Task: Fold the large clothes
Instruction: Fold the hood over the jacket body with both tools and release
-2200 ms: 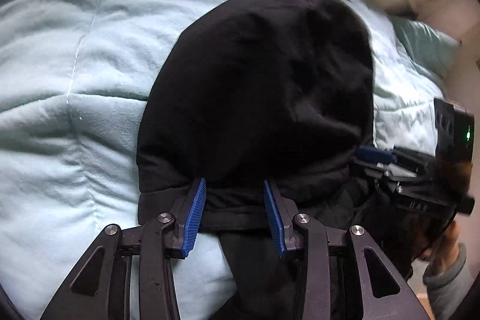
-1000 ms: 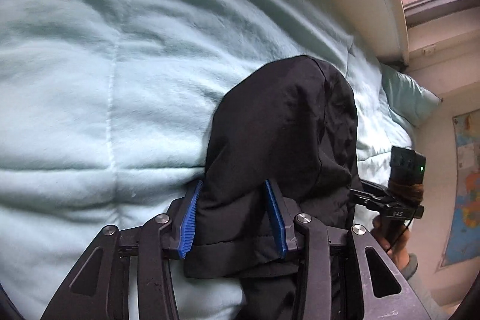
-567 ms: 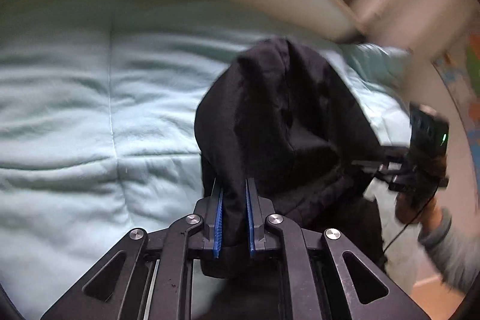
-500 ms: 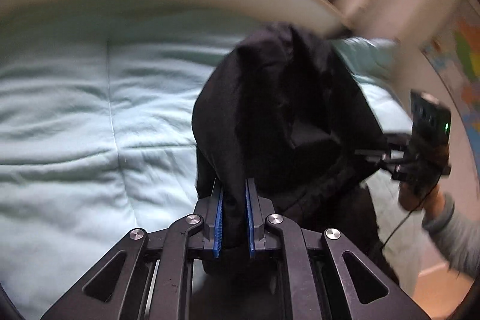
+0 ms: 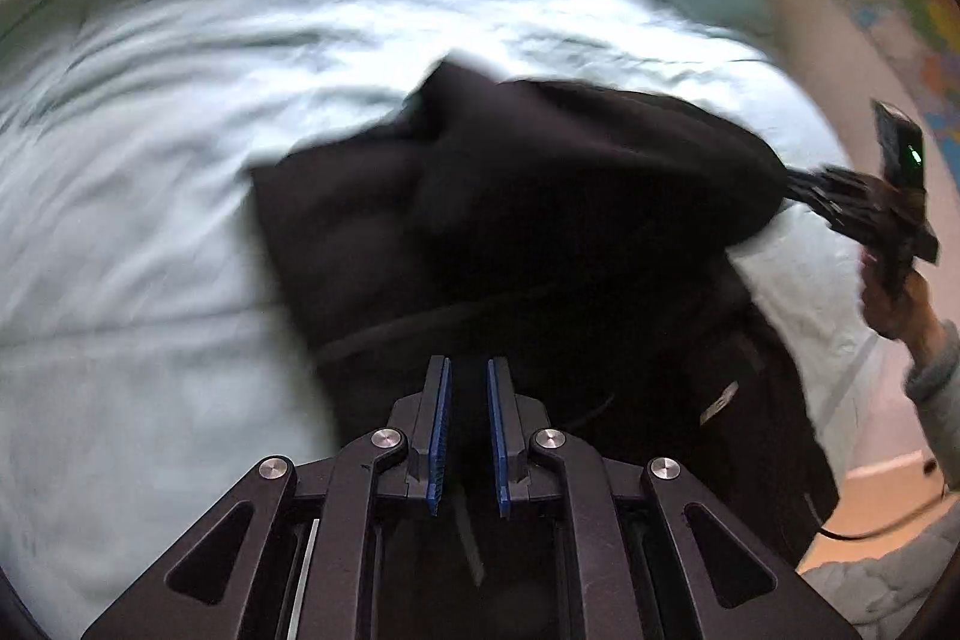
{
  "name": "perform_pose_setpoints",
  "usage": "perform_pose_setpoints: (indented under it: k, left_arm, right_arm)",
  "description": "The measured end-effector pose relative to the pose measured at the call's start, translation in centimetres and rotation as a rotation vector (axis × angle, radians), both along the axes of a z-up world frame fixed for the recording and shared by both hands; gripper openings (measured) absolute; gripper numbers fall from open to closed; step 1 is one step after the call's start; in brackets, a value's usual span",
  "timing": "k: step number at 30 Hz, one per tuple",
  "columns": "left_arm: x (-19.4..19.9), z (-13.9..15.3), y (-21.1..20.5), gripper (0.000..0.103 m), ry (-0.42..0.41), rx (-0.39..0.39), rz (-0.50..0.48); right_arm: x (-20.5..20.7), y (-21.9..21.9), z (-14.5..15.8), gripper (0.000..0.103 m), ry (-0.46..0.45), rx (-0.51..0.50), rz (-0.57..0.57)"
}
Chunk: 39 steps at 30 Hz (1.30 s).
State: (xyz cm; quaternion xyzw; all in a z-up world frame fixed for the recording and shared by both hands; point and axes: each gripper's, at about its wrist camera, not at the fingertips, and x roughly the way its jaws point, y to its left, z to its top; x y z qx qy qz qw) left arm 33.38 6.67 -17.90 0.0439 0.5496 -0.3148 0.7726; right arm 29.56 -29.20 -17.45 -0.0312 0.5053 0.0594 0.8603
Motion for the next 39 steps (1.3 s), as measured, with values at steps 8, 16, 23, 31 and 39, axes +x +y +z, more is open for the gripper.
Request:
perform_pose_setpoints:
  k: [8, 16, 23, 31, 39]
  left_arm:
    - [3.7, 6.5, -1.9, 0.014, -0.102, -0.089, 0.040]
    - [8.2, 4.6, -11.0, 0.016, -0.009, -0.121, -0.035]
    - [2.9, -6.9, -10.9, 0.016, 0.231, 0.020, -0.098]
    - [1.0, -9.7, -8.3, 0.015, 0.311, -0.088, 0.025]
    - [-1.8, -1.7, -8.7, 0.017, 0.169, -0.141, -0.100]
  right_arm:
    - [0.8, 0.9, 3.6, 0.057, -0.006, 0.130, -0.038]
    - [8.6, 6.0, 3.1, 0.059, 0.027, 0.220, -0.093]
    - [5.8, 8.5, -7.6, 0.058, 0.264, 0.175, -0.036]
    - [3.5, 8.8, -12.9, 0.059, 0.297, 0.201, -0.097]
    - [2.2, 6.5, -5.4, 0.060, 0.118, 0.218, -0.075]
